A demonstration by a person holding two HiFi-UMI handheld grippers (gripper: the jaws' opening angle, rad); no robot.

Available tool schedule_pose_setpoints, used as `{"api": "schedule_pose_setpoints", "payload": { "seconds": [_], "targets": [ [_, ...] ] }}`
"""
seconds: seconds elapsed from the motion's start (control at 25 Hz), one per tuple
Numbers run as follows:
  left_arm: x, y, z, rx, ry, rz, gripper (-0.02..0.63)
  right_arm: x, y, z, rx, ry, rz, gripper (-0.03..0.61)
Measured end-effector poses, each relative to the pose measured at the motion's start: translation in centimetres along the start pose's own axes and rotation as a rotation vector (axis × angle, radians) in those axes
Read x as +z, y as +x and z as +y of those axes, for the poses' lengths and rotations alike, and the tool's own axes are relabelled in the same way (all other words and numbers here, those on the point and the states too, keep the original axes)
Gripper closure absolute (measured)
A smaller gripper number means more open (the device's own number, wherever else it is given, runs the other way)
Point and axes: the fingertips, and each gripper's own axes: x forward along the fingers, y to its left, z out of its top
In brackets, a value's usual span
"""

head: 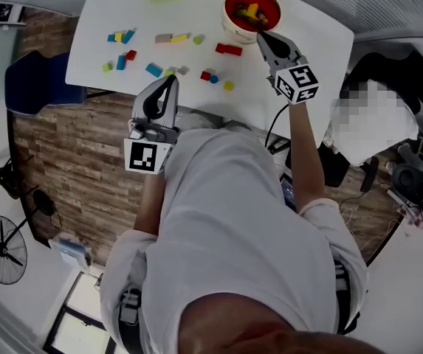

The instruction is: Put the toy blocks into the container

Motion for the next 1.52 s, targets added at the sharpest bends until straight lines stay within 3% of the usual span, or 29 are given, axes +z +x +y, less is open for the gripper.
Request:
{"api": "schedule_pose_setpoints", "payload": {
  "seconds": [0.2,0.32,0.52,0.6,0.8,1.04,1.24,1.4,1.52],
  "targets": [
    [-1.4,-1.1,-0.9,-0.024,-0.009,0.041,0.621,-6.1,2.2,3.9,0.095,-0.116,0.209,0.575],
    [-1.9,-1.3,-0.8,-0.048,-0.018,0.041,0.621,-10.4,3.9,5.9,0.138,-0.169,0.375,0.537],
    [-2.0,-1.7,2.1,-0.048,-0.058,0.018,0.621,-16.2,7.4,7.0,0.144,-0.317,0.667,0.442],
    [-2.5,-2.1,4.1,-0.035,-0.081,0.019,0.621,-18.2,9.0,7.1,0.138,-0.354,0.768,0.431],
    [-4.3,-2.8,8.2,-0.03,-0.142,0.03,0.621,-21.6,12.3,5.5,0.088,-0.415,0.946,0.425],
    [-5.6,-3.7,11.5,-0.029,-0.187,0.031,0.621,-24.3,14.1,5.0,0.126,-0.445,1.134,0.399],
    [-6.1,-4.2,13.0,-0.029,-0.191,0.031,0.621,-24.3,14.3,5.2,0.163,-0.414,1.172,0.426],
    [-6.0,-4.7,13.3,-0.026,-0.194,0.028,0.621,-23.9,13.8,5.6,0.151,-0.436,1.115,0.428],
    [-5.8,-4.8,13.3,-0.031,-0.183,0.027,0.621,-22.9,13.5,6.2,0.131,-0.39,1.041,0.428]
  ]
}}
